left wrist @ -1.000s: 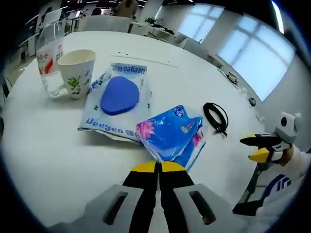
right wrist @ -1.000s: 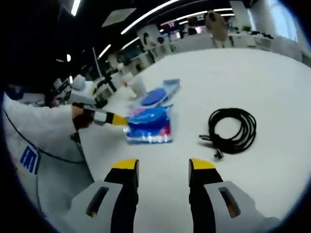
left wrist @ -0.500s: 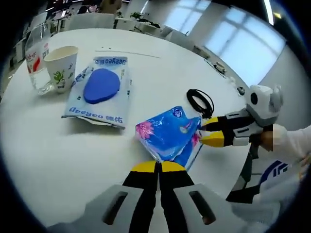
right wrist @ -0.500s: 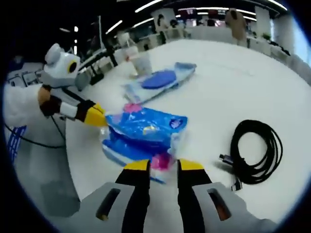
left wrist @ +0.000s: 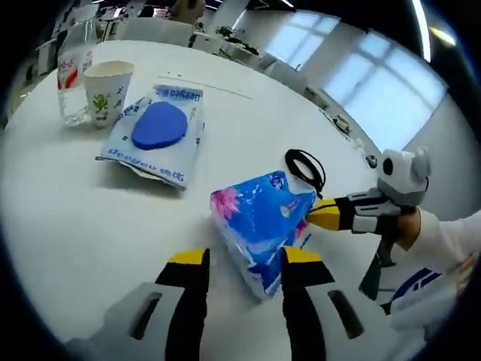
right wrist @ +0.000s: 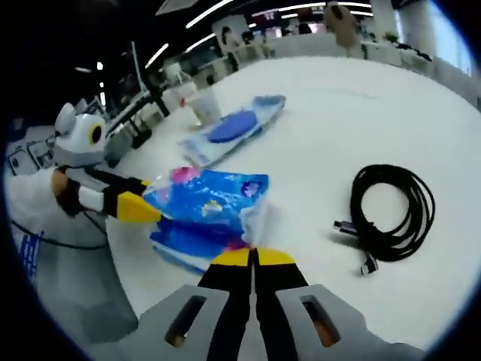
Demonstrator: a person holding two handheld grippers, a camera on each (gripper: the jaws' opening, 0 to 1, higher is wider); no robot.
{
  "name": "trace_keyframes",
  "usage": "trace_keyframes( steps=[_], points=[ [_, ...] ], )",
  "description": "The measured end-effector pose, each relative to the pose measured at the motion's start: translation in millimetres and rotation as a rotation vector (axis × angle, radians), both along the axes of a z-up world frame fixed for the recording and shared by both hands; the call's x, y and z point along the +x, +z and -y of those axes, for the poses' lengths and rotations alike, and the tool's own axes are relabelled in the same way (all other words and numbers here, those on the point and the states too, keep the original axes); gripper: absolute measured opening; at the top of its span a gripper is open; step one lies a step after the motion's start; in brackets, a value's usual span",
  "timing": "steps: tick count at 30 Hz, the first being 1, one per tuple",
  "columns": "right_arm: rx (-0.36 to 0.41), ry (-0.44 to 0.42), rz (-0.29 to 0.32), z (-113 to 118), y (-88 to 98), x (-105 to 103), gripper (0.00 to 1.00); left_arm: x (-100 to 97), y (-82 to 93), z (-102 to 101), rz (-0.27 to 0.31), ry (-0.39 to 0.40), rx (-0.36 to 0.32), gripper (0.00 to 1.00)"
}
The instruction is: Arrange the tabletop items into an orderly group along one side of the table until the central work area is clear of visible clutter.
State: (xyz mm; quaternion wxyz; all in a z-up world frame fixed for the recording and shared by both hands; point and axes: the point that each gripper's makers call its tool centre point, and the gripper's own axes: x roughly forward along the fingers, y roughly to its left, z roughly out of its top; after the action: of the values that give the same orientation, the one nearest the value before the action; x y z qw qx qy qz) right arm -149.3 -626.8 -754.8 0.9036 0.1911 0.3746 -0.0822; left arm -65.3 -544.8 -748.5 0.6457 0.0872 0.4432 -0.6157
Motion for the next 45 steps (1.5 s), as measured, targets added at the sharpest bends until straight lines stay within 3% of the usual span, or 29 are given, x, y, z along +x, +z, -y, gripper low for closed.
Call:
trace_keyframes(
  steps=[3,5,7,9,10,13,18,22,29,31,39,45],
  points=[
    [0.024,-0.036,-0.015,0.3,-3.3,-5.0,0.00,-3.8,-4.0,-8.6,0.008,0.012,0.027,0.33],
    [0.046,-0.077,-0.030,1.8,-6.6,-9.1,0.00,-3.1,-2.6,-11.8,-0.008,0.107,0.012,0.36],
    [0.063,-0.109,-0.025,2.3,-7.3,-10.5,0.00,-11.9,-2.0,-14.4,-0.017,0.111,0.000,0.38],
    [0.078,-0.124,-0.018,0.7,-6.5,-10.2,0.00,-16.8,-3.4,-16.6,0.007,0.091,0.018,0.29],
    [0.079,-0.125,-0.016,-0.1,-6.1,-10.3,0.00,-18.1,-4.6,-17.3,0.019,0.085,0.025,0.19],
    [0.095,-0.143,-0.006,-4.1,-6.5,-10.1,0.00,-17.0,-4.7,-16.0,-0.004,0.136,0.031,0.05],
    [0.108,-0.155,-0.003,-7.4,-6.5,-11.1,0.00,-15.2,-10.2,-16.2,0.014,0.154,0.059,0.00],
    [0.125,-0.163,0.020,-2.9,-0.4,-13.5,0.00,-12.2,-0.8,-9.9,0.003,0.164,0.043,0.00],
    [0.118,-0.203,0.079,32.2,24.3,-12.5,0.00,-9.3,20.6,27.5,0.011,0.080,-0.007,0.00],
    [0.098,-0.204,0.092,48.4,34.1,-12.7,0.00,-8.7,27.5,44.1,-0.008,0.071,-0.024,0.00],
    [0.029,-0.210,0.116,102.5,59.2,-16.9,0.00,-10.6,49.2,100.2,0.016,-0.011,-0.071,0.00],
    [-0.028,-0.220,0.135,145.9,78.8,-19.5,0.00,-13.9,66.3,146.1,0.007,-0.027,-0.104,0.00]
  ],
)
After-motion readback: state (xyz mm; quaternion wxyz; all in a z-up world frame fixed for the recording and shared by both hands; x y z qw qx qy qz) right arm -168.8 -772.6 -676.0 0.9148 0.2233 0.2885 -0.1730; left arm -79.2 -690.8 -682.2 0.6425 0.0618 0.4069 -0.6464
